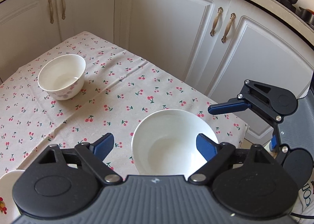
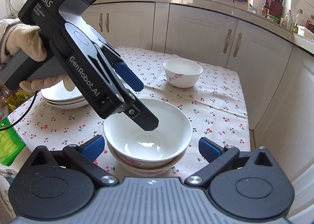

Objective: Organize plates and bowls
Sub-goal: 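Withdraw the left tool and reach it to the plain white bowl, then close the left tool on the rim of the plain white bowl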

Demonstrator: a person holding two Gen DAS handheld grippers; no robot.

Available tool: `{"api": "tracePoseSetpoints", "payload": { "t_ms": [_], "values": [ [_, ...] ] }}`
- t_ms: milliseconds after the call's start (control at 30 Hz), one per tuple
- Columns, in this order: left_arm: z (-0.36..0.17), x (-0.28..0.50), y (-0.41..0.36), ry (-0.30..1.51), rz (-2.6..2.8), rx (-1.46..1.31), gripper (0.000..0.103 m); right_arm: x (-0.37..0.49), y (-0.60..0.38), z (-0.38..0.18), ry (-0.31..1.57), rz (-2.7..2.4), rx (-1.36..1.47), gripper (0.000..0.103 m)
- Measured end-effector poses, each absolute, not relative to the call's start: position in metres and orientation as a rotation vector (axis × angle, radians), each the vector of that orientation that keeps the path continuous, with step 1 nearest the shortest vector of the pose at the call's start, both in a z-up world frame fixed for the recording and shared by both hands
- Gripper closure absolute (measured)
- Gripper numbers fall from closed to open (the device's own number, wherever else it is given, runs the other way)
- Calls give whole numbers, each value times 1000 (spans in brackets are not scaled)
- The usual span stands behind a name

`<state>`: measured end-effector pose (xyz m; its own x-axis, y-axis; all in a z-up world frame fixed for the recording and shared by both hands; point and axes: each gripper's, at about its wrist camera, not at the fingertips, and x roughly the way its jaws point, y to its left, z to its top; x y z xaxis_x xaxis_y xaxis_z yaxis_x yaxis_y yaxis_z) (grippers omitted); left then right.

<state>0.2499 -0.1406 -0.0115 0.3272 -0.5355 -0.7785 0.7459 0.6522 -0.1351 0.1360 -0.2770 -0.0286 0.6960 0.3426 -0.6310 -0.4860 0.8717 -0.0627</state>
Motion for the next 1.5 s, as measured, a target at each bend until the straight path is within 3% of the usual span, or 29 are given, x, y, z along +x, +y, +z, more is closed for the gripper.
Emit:
{"api": "tracePoseSetpoints", "payload": {
  "t_ms": [567, 1100, 1500],
  "values": [
    [15, 301, -114, 823, -750, 247, 10, 197, -284, 1, 554, 477, -303, 0],
    [-22, 423, -104, 886, -603, 197, 10, 319, -290, -22, 589, 565, -331, 0],
    [-53, 474, -116, 940, -615, 186, 15, 380, -269, -55, 635, 637, -344, 1]
  ]
}}
